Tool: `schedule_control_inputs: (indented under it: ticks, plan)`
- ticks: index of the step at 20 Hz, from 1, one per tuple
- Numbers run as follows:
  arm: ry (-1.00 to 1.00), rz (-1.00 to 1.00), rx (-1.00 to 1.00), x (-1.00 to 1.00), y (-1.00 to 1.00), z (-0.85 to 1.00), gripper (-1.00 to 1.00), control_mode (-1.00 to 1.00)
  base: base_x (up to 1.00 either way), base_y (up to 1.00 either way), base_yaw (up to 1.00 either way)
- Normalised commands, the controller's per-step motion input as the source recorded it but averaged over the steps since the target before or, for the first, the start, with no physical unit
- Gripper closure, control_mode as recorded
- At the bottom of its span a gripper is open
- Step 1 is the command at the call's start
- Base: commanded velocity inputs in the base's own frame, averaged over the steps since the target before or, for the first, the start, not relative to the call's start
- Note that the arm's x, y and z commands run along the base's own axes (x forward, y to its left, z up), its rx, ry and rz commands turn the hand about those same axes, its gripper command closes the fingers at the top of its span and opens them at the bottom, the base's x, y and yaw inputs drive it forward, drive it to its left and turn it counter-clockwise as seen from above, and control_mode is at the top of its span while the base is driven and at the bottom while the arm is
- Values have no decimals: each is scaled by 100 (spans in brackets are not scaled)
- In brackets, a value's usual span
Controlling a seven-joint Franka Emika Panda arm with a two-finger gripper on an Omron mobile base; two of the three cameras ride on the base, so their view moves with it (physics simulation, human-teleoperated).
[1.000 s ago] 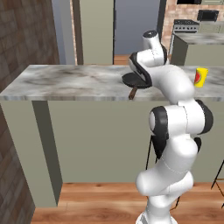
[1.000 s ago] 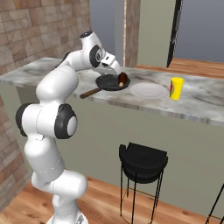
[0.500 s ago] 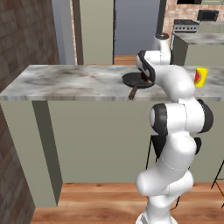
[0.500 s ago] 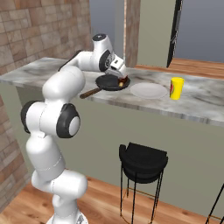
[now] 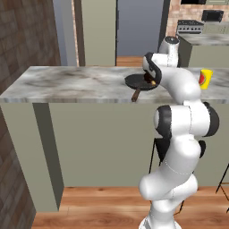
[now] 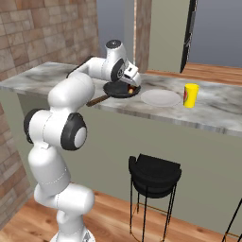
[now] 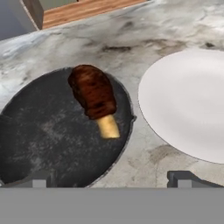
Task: Pick up the pan with the steak in it and place it on the dining table. Then place the steak on the plate.
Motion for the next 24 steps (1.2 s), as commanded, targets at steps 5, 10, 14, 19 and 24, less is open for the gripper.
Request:
schedule_control_inputs:
  ticks: [5,10,14,19,24]
  plan:
    - [0,1,0,1,0,-11,-100,-100,0,0,0]
    - [-6,2,0,11,0,-12,-100,-100,0,0,0]
    - [-8,2,0,32,0,-9,-100,-100,0,0,0]
    - [-7,5,0,42,0,-11,-100,-100,0,0,0]
    - [-2,6,0,30,-2,-10,-100,-100,0,0,0]
